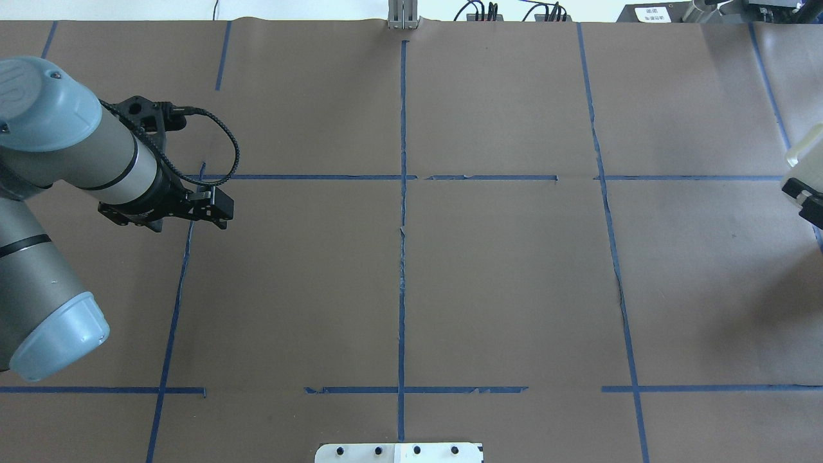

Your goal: Left arm hands cup to right arm to dump lemon

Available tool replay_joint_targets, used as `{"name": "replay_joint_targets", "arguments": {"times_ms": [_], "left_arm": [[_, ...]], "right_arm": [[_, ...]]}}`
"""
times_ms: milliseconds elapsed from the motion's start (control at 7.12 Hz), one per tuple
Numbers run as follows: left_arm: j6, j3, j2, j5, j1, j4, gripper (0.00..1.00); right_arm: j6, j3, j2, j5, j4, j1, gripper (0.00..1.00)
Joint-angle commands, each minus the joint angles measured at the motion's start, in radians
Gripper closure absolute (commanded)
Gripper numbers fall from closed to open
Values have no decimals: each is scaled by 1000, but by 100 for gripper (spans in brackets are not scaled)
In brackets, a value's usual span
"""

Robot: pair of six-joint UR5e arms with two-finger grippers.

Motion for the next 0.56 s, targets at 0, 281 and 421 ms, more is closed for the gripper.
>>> {"name": "replay_joint_targets", "arguments": {"times_ms": [0,281,421], "left_arm": [[0,3,-5,0,0,-2,0],[2,9,-14,0,0,-5,0],[2,8,-21,0,0,-5,0]], "right_arm": [[134,-271,-12,2,348,1,100],[287,-488,-6,0,640,-1,100],[413,-501,-1,-3,667,-2,100]]}}
